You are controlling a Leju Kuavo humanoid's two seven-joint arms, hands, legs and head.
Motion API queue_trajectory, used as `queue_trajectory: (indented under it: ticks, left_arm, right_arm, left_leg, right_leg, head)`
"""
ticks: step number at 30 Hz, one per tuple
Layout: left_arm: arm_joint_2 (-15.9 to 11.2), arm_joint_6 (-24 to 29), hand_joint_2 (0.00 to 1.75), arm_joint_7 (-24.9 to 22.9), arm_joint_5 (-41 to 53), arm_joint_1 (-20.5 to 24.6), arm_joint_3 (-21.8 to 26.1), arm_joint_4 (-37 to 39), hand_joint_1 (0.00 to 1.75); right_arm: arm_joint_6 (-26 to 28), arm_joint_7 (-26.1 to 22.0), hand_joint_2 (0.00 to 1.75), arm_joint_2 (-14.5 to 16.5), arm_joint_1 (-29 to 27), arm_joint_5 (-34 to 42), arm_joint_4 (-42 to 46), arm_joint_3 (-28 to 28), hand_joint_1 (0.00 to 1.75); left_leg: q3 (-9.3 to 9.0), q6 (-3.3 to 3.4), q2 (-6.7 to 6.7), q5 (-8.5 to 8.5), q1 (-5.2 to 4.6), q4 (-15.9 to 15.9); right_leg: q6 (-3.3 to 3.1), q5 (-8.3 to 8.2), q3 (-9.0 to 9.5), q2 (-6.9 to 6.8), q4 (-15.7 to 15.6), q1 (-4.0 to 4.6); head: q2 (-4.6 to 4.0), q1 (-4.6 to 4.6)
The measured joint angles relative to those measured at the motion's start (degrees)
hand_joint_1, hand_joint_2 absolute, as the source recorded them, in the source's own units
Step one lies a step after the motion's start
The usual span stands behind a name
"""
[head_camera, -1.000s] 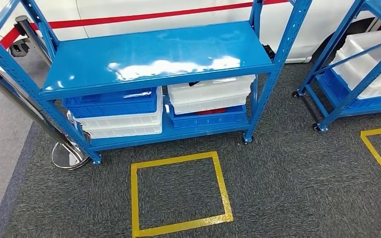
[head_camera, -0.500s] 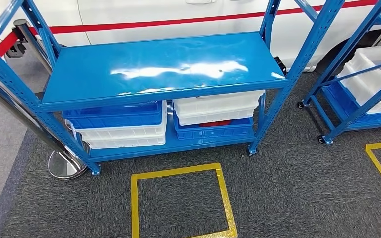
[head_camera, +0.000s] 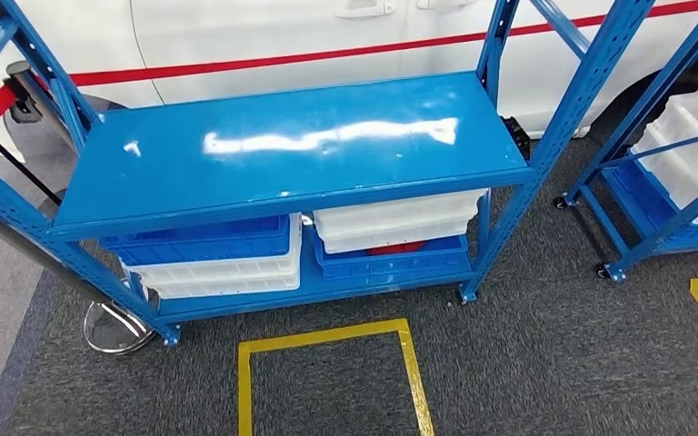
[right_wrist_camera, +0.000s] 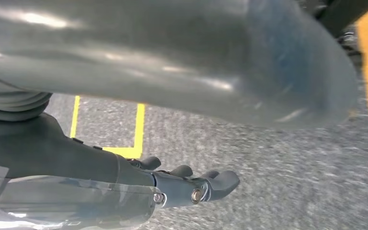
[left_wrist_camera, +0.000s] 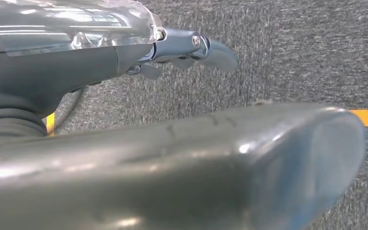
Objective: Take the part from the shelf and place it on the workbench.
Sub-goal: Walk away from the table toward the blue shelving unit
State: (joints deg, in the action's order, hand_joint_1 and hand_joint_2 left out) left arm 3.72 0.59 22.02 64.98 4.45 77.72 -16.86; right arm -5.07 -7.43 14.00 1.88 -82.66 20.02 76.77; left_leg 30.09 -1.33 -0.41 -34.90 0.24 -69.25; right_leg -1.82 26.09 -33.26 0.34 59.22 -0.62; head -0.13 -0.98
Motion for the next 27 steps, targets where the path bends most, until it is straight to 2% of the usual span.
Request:
queue_trajectory:
  ticks: [1, 2, 3, 4, 6, 7, 8, 11, 12, 13, 14, 16, 17, 18, 19, 20, 22, 23, 24, 27]
  left_arm:
    - [0.0, 0.2, 0.00, -0.1, 0.1, 0.0, 0.0, 0.0, 0.00]
    - [0.0, 0.4, 0.00, -0.3, 0.2, -0.1, 0.0, 0.0, 0.00]
    - [0.0, 0.6, 0.00, -0.5, 0.4, -0.1, 0.0, 0.0, 0.00]
    - [0.0, 0.7, 0.00, -0.6, 0.4, -0.2, 0.0, 0.0, 0.00]
    - [0.0, 0.7, 0.00, -0.7, 0.5, -0.2, 0.0, 0.0, 0.00]
    - [0.0, 0.7, 0.00, -0.8, 0.5, -0.3, 0.0, -0.1, 0.00]
    - [0.0, 0.7, 0.00, -0.8, 0.5, -0.3, 0.0, -0.1, 0.00]
    - [0.0, 0.7, 0.00, -0.8, 0.5, -0.3, 0.0, -0.1, 0.00]
    - [0.0, 0.7, 0.00, -0.8, 0.5, -0.3, -0.1, -0.1, 0.00]
    - [0.1, 0.6, 0.00, -0.8, 0.4, -0.2, -0.1, -0.2, 0.00]
    - [0.2, 0.6, 0.00, -0.8, 0.4, -0.2, -0.2, -0.3, 0.00]
    - [0.4, 0.5, 0.00, -0.8, 0.3, -0.1, -0.4, -0.4, 0.00]
    - [0.4, 0.5, 0.00, -0.8, 0.2, -0.1, -0.4, -0.5, 0.00]
    - [0.4, 0.5, 0.00, -0.8, 0.2, -0.1, -0.4, -0.5, 0.00]
    - [0.5, 0.5, 0.00, -0.8, 0.2, -0.2, -0.4, -0.5, 0.00]
    - [0.5, 0.4, 0.00, -0.8, 0.2, -0.2, -0.4, -0.5, 0.00]
    - [0.7, 0.2, 0.00, -0.8, 0.2, -0.2, -0.4, -0.6, 0.00]
    - [0.9, 0.1, 0.00, -0.8, 0.2, -0.2, -0.4, -0.6, 0.00]
    - [0.9, 0.0, 0.00, -0.8, 0.2, -0.2, -0.4, -0.7, 0.00]
    - [1.1, -0.2, 0.00, -0.8, 0.2, -0.1, -0.5, -1.0, 0.00]
  right_arm:
    - [0.0, 0.0, 0.00, 0.0, 0.1, 0.0, 0.0, 0.0, 0.00]
    - [0.0, 0.0, 0.00, 0.0, 0.1, -0.1, 0.1, 0.0, 0.00]
    - [0.0, 0.0, 0.00, 0.0, 0.1, -0.1, 0.1, 0.0, 0.00]
    - [0.0, 0.1, 0.00, 0.1, 0.1, -0.1, 0.1, 0.0, 0.00]
    - [-0.1, 0.1, 0.00, 0.2, 0.1, -0.1, 0.2, 0.0, 0.00]
    - [-0.1, 0.1, 0.00, 0.2, 0.1, -0.1, 0.2, 0.0, 0.00]
    - [-0.1, 0.1, 0.00, 0.2, 0.1, -0.2, 0.2, 0.0, 0.00]
    - [-0.1, 0.1, 0.00, 0.2, 0.1, -0.2, 0.2, 0.0, 0.00]
    - [-0.1, 0.1, 0.00, 0.2, 0.1, -0.2, 0.2, 0.0, 0.00]
    - [-0.1, 0.1, 0.00, 0.2, 0.2, -0.2, 0.3, 0.0, 0.00]
    - [-0.1, 0.1, 0.00, 0.3, 0.3, -0.3, 0.3, 0.0, 0.00]
    - [-0.2, 0.2, 0.00, 0.3, 0.4, -0.4, 0.5, 0.0, 0.00]
    - [-0.2, 0.2, 0.00, 0.3, 0.4, -0.5, 0.5, 0.0, 0.00]
    - [-0.2, 0.2, 0.00, 0.3, 0.4, -0.5, 0.5, 0.0, 0.00]
    - [-0.2, 0.2, 0.00, 0.3, 0.3, -0.5, 0.5, 0.1, 0.00]
    - [-0.2, 0.2, 0.00, 0.3, 0.3, -0.5, 0.5, 0.1, 0.00]
    - [-0.2, 0.2, 0.00, 0.3, 0.3, -0.6, 0.6, 0.1, 0.00]
    - [-0.2, 0.2, 0.00, 0.3, 0.3, -0.6, 0.6, 0.2, 0.00]
    - [-0.2, 0.2, 0.00, 0.3, 0.4, -0.6, 0.6, 0.2, 0.00]
    - [-0.2, 0.2, 0.00, 0.3, 0.5, -0.7, 0.7, 0.4, 0.00]
  left_leg:
    - [2.18, -0.22, 0.00, -1.82, 0.12, -2.5]
    - [3.79, -0.39, 0.01, -3.05, 0.22, -3.7]
    - [4.67, -0.46, 0.01, -3.00, 0.29, -3.3]
    - [4.67, -0.43, 0.02, -1.07, 0.34, -1.0]
    - [3.43, -0.10, 0.08, 4.87, 0.32, 5.7]
    - [2.89, 0.12, 0.12, 7.03, 0.25, 8.2]
    - [2.68, 0.28, 0.15, 7.94, 0.18, 9.4]
    - [2.85, 0.38, 0.18, 7.49, 0.05, 9.5]
    - [2.89, 0.67, 0.18, 7.42, -0.06, 9.5]
    - [2.70, 1.28, 0.22, 7.70, -0.03, 9.9]
    - [2.52, 1.93, 0.26, 8.09, 0.03, 10.2]
    - [2.12, 3.02, 0.35, 8.95, 0.17, 10.9]
    - [2.17, 3.14, 0.37, 8.88, 0.08, 10.9]
    - [2.17, 3.20, 0.37, 8.77, -0.01, 10.9]
    - [2.08, 3.24, 0.33, 8.65, -0.09, 10.9]
    - [1.91, 3.19, 0.25, 8.52, -0.14, 10.9]
    - [1.51, 2.97, 0.13, 8.19, -0.20, 10.9]
    - [1.40, 2.72, 0.09, 7.98, -0.31, 10.8]
    - [1.37, 2.45, 0.08, 7.81, -0.38, 10.8]
    - [1.22, 1.49, 0.08, 7.51, -0.45, 10.9]
  right_leg:
    - [-0.02, 0.41, 0.46, 0.04, 0.0, -0.01]
    - [0.00, 0.84, 0.97, 0.09, 0.0, -0.02]
    - [0.05, 1.27, 1.51, 0.14, 0.0, -0.03]
    - [0.14, 1.69, 2.10, 0.16, 0.0, -0.05]
    - [0.43, 2.42, 3.15, 0.17, 0.0, -0.04]
    - [0.57, 2.66, 3.52, 0.17, 0.0, -0.02]
    - [0.68, 2.80, 3.72, 0.18, 0.0, 0.00]
    - [0.79, 2.88, 3.81, 0.21, 0.1, 0.04]
    - [1.11, 3.05, 3.79, 0.24, 0.0, 0.04]
    - [1.61, 3.71, 3.66, 0.22, 0.6, 0.06]
    - [2.12, 4.94, 3.04, 0.19, 2.1, 0.06]
    - [2.93, 8.71, 0.01, 0.06, 8.4, 0.02]
    - [3.02, 10.25, -2.07, 0.03, 12.1, -0.02]
    - [3.10, 10.82, -3.67, 0.01, 14.7, -0.06]
    - [3.10, 10.18, -4.36, -0.01, 15.3, -0.08]
    - [3.01, 8.37, -3.90, -0.02, 13.6, -0.09]
    - [2.55, 3.88, -0.82, -0.04, 6.1, 0.00]
    - [2.29, 2.49, 0.51, -0.04, 2.8, 0.13]
    - [2.06, 1.88, 1.28, -0.03, 0.8, 0.25]
    - [1.34, 1.88, 1.58, 0.02, -0.3, 0.31]
  head:
    - [0.00, -0.01]
    - [0.00, -0.02]
    - [-0.01, 0.00]
    - [-0.01, -0.01]
    - [-0.01, 0.02]
    - [-0.01, 0.04]
    - [-0.01, 0.07]
    - [-0.01, 0.09]
    - [-0.01, 0.06]
    - [0.00, 0.08]
    - [0.01, 0.12]
    - [0.01, 0.25]
    - [0.01, 0.28]
    - [0.00, 0.28]
    - [0.00, 0.28]
    - [0.00, 0.29]
    - [0.00, 0.29]
    - [0.00, 0.29]
    - [0.00, 0.28]
    - [0.00, 0.26]
